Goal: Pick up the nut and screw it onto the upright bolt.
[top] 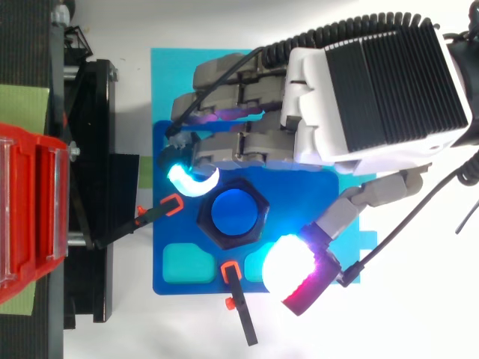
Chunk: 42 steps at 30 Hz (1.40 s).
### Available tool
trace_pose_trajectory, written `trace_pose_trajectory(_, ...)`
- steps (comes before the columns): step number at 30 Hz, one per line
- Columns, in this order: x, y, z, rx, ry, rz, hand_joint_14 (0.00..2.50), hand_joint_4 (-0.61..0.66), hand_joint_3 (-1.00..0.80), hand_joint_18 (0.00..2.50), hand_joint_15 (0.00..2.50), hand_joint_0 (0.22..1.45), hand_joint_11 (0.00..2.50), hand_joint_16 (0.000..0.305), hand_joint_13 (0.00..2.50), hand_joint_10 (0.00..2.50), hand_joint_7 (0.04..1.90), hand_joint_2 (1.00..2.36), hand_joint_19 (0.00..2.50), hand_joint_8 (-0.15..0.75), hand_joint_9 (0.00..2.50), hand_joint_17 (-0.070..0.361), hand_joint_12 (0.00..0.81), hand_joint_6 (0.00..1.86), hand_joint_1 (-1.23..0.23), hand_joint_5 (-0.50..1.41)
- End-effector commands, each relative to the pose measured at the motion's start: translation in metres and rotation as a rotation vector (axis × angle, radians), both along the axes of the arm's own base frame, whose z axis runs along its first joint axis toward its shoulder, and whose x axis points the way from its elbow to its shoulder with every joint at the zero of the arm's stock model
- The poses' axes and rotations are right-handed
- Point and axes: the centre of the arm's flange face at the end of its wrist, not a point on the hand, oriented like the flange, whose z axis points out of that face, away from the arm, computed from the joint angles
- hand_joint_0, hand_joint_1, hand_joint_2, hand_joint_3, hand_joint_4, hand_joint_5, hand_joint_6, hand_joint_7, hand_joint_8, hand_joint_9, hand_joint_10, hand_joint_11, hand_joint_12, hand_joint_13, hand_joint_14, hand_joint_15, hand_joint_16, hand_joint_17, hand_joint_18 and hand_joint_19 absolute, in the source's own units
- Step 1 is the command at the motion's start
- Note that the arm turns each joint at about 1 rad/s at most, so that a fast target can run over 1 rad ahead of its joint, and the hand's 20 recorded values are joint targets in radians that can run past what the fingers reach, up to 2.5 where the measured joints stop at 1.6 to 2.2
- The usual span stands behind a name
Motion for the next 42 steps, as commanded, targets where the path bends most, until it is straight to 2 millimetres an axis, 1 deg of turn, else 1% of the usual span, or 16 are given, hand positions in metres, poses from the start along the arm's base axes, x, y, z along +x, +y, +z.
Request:
trace_pose_trajectory(1, 0.000, 0.000, 0.000, 0.003, 0.000, 0.000, 0.00, 0.30, -0.50, 0.44, 0.00, 0.42, 0.00, 0.057, 0.48, 0.00, 0.93, 1.00, 0.09, 0.308, 0.98, 0.128, 0.404, 0.50, -0.24, -0.02)
trace_pose_trajectory(2, 0.000, 0.000, 0.001, 0.003, -0.001, 0.000, 0.00, 0.30, -0.50, 0.44, 0.00, 0.42, 0.00, 0.057, 0.48, 0.00, 0.93, 1.00, 0.09, 0.308, 0.98, 0.128, 0.404, 0.50, -0.24, -0.02)
trace_pose_trajectory(4, 0.000, 0.000, 0.000, 0.003, 0.000, 0.000, 0.00, 0.29, -0.50, 0.51, 0.00, 0.43, 0.00, 0.054, 0.57, 0.00, 1.01, 1.00, 0.11, 0.295, 1.14, 0.122, 0.383, 0.51, -0.24, 0.02)
trace_pose_trajectory(8, 0.000, -0.003, 0.001, 0.003, -0.001, -0.006, 0.00, 0.25, -0.50, 0.59, 0.00, 0.45, 0.00, 0.050, 0.66, 0.00, 1.10, 1.00, 0.13, 0.282, 1.27, 0.113, 0.355, 0.51, -0.26, 0.05)
trace_pose_trajectory(10, -0.001, -0.005, 0.000, 0.003, 0.000, -0.007, 0.00, 0.25, -0.50, 0.70, 0.00, 0.46, 0.00, 0.047, 0.76, 0.00, 1.15, 1.00, 0.16, 0.262, 1.42, 0.107, 0.339, 0.51, -0.26, 0.06)
trace_pose_trajectory(14, -0.001, -0.009, 0.001, 0.003, -0.001, -0.010, 0.00, 0.22, -0.50, 0.75, 0.00, 0.46, 0.03, 0.047, 0.83, 0.00, 1.21, 1.00, 0.19, 0.253, 1.51, 0.105, 0.332, 0.51, -0.24, 0.07)
trace_pose_trajectory(15, -0.001, -0.009, 0.001, 0.003, 0.000, -0.010, 0.00, 0.19, -0.50, 0.77, 0.00, 0.46, 0.05, 0.046, 0.87, 0.00, 1.24, 1.00, 0.20, 0.245, 1.54, 0.104, 0.336, 0.51, -0.24, 0.08)
trace_pose_trajectory(20, -0.001, -0.008, 0.001, 0.002, -0.002, -0.012, 0.00, 0.16, -0.50, 0.88, 0.00, 0.46, 0.18, 0.045, 0.97, 0.01, 1.41, 1.00, 0.24, 0.244, 1.70, 0.102, 0.327, 0.50, -0.22, 0.09)
trace_pose_trajectory(30, 0.000, -0.009, 0.005, 0.003, -0.009, -0.010, 0.00, 0.12, -0.50, 1.04, 0.00, 0.46, 0.29, 0.041, 1.14, 0.01, 1.52, 1.00, 0.25, 0.212, 1.97, 0.093, 0.276, 0.50, -0.21, 0.11)
trace_pose_trajectory(33, 0.001, -0.007, 0.008, 0.004, -0.015, -0.007, 0.00, 0.11, -0.50, 1.05, 0.00, 0.46, 0.33, 0.042, 1.15, 0.01, 1.54, 1.00, 0.25, 0.229, 2.00, 0.094, 0.275, 0.50, -0.20, 0.11)
trace_pose_trajectory(35, 0.004, -0.007, 0.016, 0.004, -0.030, -0.007, 0.00, 0.11, -0.50, 1.02, 0.00, 0.45, 0.34, 0.044, 1.12, 0.01, 1.52, 1.00, 0.24, 0.243, 1.93, 0.099, 0.288, 0.50, -0.20, 0.09)
trace_pose_trajectory(37, 0.007, -0.007, 0.026, 0.005, -0.049, -0.007, 0.00, 0.18, -0.50, 0.88, 0.03, 0.45, 0.23, 0.050, 0.96, 0.01, 1.30, 1.00, 0.25, 0.276, 1.59, 0.112, 0.344, 0.51, -0.21, 0.02)
trace_pose_trajectory(38, 0.009, -0.007, 0.034, 0.005, -0.056, -0.007, 0.00, 0.19, -0.50, 0.87, 0.04, 0.45, 0.23, 0.050, 0.95, 0.01, 1.27, 1.00, 0.25, 0.278, 1.55, 0.112, 0.348, 0.51, -0.21, 0.01)
trace_pose_trajectory(39, 0.010, -0.007, 0.039, 0.005, -0.056, -0.007, 0.00, 0.23, -0.50, 0.83, 0.03, 0.45, 0.22, 0.052, 0.89, 0.01, 1.16, 1.00, 0.24, 0.296, 1.47, 0.117, 0.363, 0.51, -0.22, -0.02)
trace_pose_trajectory(40, 0.010, -0.007, 0.041, 0.005, -0.055, -0.007, 0.00, 0.25, -0.50, 0.82, 0.03, 0.44, 0.20, 0.054, 0.85, 0.01, 1.05, 1.00, 0.24, 0.302, 1.37, 0.121, 0.376, 0.51, -0.23, -0.05)
trace_pose_trajectory(42, 0.010, -0.006, 0.046, 0.003, -0.049, -0.006, 0.00, 0.27, -0.50, 0.78, 0.02, 0.44, 0.18, 0.056, 0.79, 0.01, 0.96, 1.00, 0.23, 0.316, 1.28, 0.126, 0.391, 0.50, -0.26, -0.08)
